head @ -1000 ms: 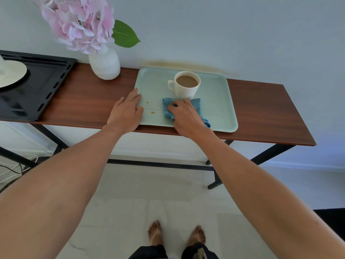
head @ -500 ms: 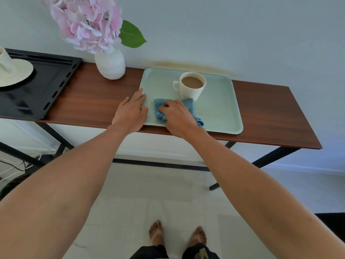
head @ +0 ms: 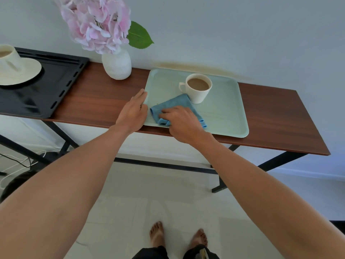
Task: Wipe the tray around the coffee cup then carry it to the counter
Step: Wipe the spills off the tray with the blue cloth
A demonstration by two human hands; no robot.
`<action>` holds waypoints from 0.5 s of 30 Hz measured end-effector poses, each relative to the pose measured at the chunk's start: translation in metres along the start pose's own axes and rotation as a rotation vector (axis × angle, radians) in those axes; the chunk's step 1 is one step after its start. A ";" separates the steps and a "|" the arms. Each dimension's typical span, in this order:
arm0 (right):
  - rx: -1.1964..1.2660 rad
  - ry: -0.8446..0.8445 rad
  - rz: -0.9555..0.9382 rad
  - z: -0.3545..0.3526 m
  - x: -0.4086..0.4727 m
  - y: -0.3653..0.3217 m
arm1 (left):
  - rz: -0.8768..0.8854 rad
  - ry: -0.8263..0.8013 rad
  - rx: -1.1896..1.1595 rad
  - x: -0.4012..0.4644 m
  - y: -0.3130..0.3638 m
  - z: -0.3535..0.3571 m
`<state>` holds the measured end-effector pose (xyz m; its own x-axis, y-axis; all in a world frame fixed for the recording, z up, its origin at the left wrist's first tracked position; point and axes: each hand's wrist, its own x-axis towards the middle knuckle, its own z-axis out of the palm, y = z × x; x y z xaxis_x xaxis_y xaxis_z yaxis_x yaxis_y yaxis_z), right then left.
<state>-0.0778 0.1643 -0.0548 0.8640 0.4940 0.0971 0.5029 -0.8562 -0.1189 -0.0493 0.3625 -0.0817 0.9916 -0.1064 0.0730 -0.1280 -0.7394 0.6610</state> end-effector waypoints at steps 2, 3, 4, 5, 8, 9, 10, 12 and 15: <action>0.015 0.061 0.067 0.003 -0.001 0.005 | -0.003 -0.007 -0.002 0.000 0.000 -0.001; 0.019 0.067 0.091 0.004 0.004 0.003 | 0.000 -0.006 -0.001 0.000 0.000 -0.002; 0.025 0.058 0.102 0.005 0.011 0.000 | 0.004 -0.005 0.000 0.001 0.000 -0.002; 0.031 0.038 0.102 0.006 0.019 -0.007 | 0.007 -0.007 -0.001 0.001 -0.001 -0.003; 0.036 0.000 0.054 0.008 0.033 -0.025 | 0.013 -0.014 -0.017 0.001 -0.002 -0.004; 0.032 -0.012 0.028 0.008 0.032 -0.026 | 0.013 -0.018 -0.018 0.002 -0.003 -0.005; 0.013 -0.020 0.009 0.009 0.027 -0.023 | 0.013 -0.023 -0.011 0.002 -0.004 -0.005; -0.060 0.002 0.020 0.010 0.017 -0.014 | 0.011 -0.030 0.012 0.002 -0.006 -0.004; -0.105 0.015 0.117 0.010 0.019 -0.005 | 0.001 -0.030 0.020 0.002 -0.005 -0.003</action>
<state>-0.0634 0.1794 -0.0622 0.9155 0.3888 0.1034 0.3932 -0.9191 -0.0263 -0.0468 0.3684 -0.0824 0.9906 -0.1268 0.0507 -0.1294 -0.7523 0.6460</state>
